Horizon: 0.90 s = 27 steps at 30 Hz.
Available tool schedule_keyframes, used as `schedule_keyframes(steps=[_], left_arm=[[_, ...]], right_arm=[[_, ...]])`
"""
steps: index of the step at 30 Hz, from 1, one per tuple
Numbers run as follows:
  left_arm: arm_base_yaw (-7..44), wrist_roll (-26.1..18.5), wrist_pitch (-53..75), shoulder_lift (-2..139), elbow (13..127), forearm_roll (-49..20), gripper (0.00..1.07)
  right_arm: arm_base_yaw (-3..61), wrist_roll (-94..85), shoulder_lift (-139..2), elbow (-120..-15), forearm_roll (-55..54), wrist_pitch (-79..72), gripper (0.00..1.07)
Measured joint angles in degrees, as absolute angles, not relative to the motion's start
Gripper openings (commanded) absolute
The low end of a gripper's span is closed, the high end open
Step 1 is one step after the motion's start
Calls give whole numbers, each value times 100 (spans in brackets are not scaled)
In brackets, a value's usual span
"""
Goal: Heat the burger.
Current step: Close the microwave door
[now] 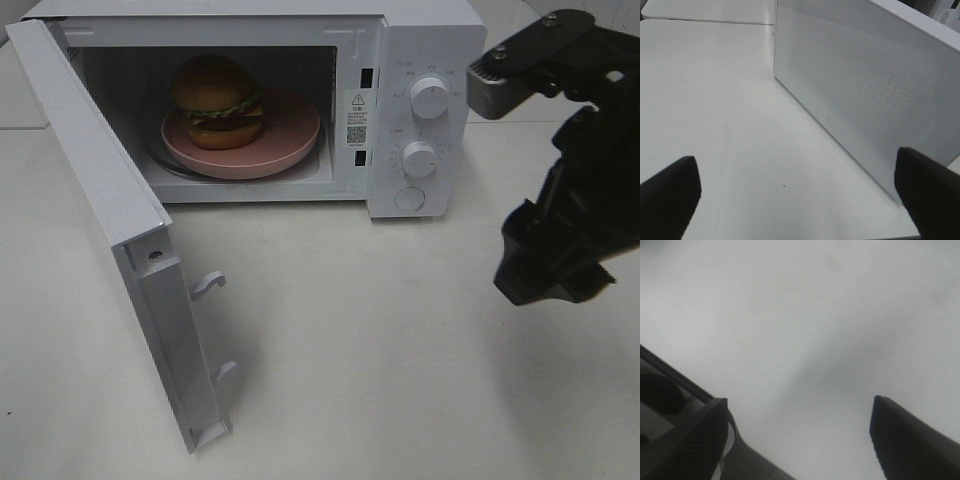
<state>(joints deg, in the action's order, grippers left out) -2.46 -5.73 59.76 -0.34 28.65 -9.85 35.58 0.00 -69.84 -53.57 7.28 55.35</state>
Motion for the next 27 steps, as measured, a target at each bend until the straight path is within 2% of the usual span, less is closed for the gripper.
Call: schedule_keyframes(steps=[6,16,27], left_arm=[[-246,-573,5976,-34,2865,-985,98],[-246,-573,5976,-34,2865,-985,98],[-246,-573,5976,-34,2865,-985,98]], right_arm=[[3558,143,-6503,-5357,716,6291,76],[3558,183,-5569,-5260,716,6675,76],[3558,258,-3816,-3890,733,6652,76]])
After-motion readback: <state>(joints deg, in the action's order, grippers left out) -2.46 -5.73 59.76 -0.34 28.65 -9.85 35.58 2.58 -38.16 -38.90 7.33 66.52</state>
